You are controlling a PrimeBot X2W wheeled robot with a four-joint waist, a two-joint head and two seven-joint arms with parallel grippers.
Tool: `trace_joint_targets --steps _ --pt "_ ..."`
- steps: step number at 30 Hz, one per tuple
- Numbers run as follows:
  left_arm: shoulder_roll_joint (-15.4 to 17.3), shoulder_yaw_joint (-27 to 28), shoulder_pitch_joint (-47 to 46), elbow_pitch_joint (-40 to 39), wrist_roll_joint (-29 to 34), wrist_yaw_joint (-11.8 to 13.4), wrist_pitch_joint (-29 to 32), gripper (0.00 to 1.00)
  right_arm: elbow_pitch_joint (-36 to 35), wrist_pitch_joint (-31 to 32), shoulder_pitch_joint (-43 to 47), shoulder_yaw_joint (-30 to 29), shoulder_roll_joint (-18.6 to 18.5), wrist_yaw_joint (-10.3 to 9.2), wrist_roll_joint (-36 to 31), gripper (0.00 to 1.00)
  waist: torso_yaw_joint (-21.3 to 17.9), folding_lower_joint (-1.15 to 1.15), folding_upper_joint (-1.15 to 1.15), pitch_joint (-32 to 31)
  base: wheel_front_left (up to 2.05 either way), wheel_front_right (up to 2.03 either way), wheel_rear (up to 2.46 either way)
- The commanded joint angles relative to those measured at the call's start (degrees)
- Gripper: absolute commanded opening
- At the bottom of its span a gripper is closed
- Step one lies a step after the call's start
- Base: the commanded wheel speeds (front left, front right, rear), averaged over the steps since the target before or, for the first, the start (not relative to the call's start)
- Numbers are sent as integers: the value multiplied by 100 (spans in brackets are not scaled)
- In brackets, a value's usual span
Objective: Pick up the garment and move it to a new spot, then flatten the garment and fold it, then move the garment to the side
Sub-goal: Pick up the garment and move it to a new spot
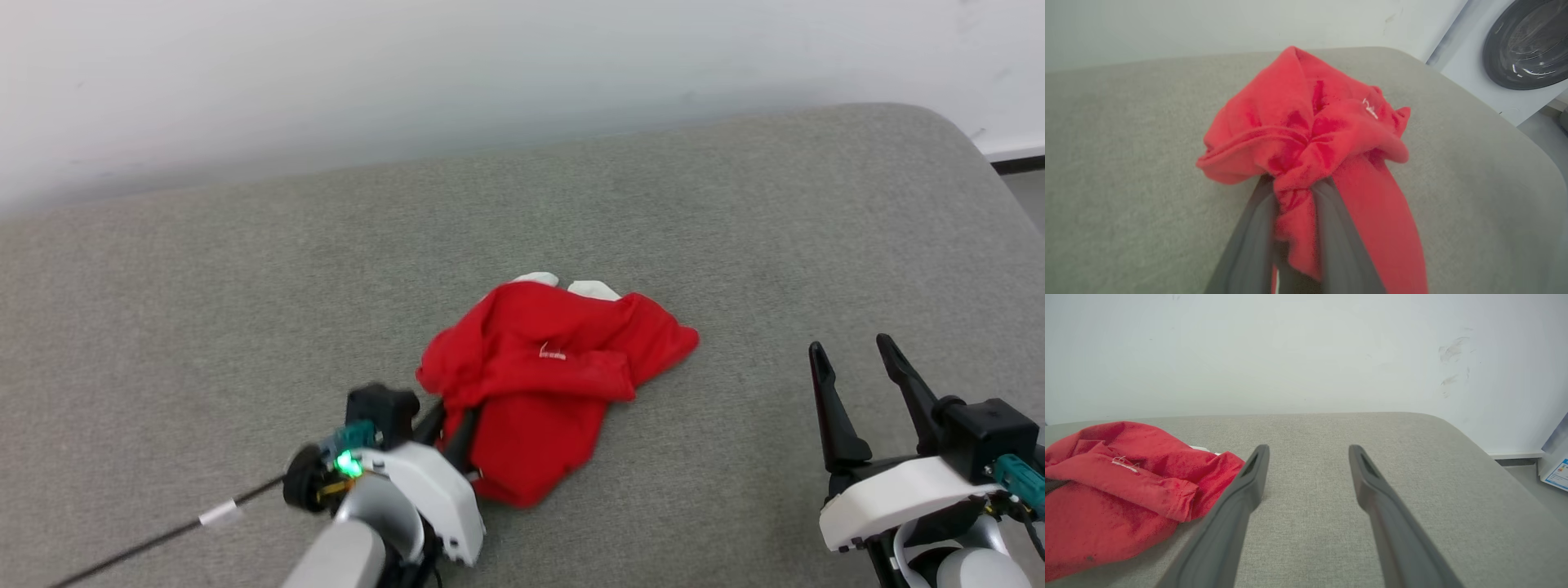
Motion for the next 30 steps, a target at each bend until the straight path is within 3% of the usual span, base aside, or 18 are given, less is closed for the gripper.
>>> trace_joint_targets --steps 1,2,9,19,25,30 --pt "-87 -81 217 51 -50 29 -25 86 0 -43 -70 -23 18 -4 8 100 84 0 0 17 0 0 0" --pt "-99 -120 255 61 -6 55 -77 100 1 -41 -84 -35 17 -4 7 100 126 0 0 26 0 0 0" --pt "-255 -266 264 -136 223 185 -772 100 20 1 -66 -146 17 -4 -76 100 449 0 0 -179 0 0 0" --pt "-230 76 259 -684 299 647 -1272 100 -102 137 151 -284 17 -4 -108 100 730 0 0 -525 0 0 0" --pt "30 567 506 -804 243 1002 -1351 100 -200 207 304 -365 17 -4 -77 100 812 0 0 -633 0 0 0" --pt "341 667 750 -814 300 1057 -1248 100 -227 252 479 -399 16 -4 -2 100 833 0 0 -729 0 0 0"
